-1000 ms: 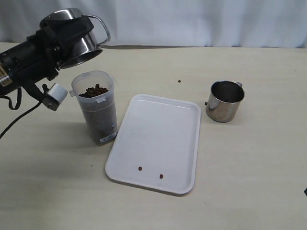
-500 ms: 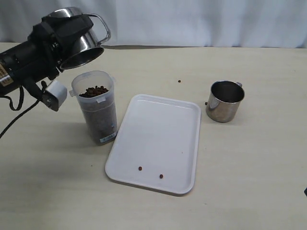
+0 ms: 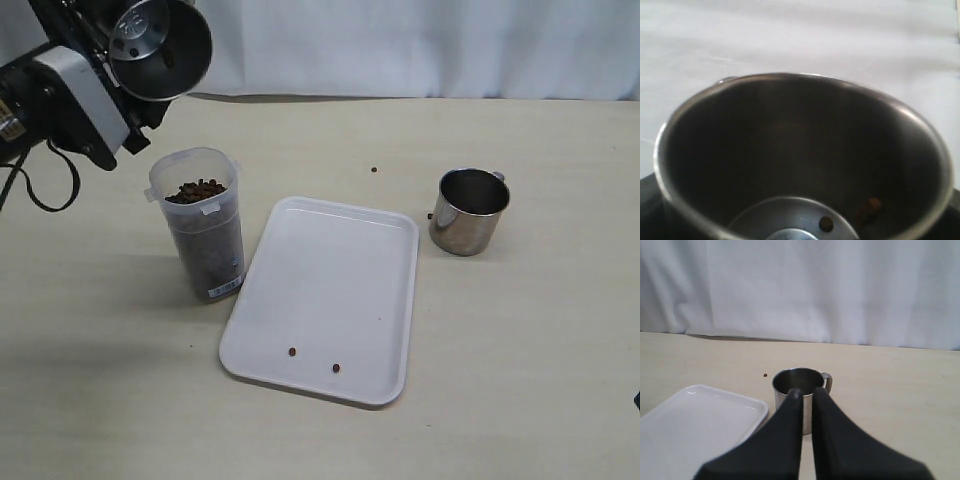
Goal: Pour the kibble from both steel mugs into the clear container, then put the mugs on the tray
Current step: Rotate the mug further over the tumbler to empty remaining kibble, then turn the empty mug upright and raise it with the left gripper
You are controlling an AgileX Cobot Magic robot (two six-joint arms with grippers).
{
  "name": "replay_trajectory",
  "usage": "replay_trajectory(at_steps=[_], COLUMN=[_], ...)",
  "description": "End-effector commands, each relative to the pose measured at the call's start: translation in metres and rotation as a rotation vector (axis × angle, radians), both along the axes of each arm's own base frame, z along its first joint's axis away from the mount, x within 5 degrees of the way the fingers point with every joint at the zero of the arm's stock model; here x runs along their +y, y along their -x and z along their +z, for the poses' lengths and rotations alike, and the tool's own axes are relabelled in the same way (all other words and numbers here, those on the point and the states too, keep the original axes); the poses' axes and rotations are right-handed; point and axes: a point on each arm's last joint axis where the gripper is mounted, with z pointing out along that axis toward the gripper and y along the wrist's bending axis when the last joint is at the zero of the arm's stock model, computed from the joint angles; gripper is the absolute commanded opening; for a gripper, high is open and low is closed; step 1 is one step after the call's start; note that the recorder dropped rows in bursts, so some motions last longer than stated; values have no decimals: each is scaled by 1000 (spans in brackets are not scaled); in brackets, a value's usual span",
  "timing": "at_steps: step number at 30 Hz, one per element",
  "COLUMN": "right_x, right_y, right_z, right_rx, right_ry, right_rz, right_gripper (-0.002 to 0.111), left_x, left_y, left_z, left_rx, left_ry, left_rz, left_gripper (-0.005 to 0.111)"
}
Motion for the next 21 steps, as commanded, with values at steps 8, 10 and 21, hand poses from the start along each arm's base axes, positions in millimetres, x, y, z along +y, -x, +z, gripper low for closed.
replay_trajectory(at_steps=[8, 10, 21], right_x=[0, 0, 0], right_y=[0, 0, 0], right_z=[-1, -1, -1], right_rx=[4, 4, 4], right_ry=[-5, -5, -5], right_rz=[-7, -7, -7], right_gripper=[5, 5, 5], left_x=[0, 0, -4], left_y=[-1, -1, 14], left_z=[5, 5, -24], left_rx=[0, -5, -518], left_ry=[49, 43, -693], left_rz=[-3, -2, 11], left_gripper=[0, 0, 0])
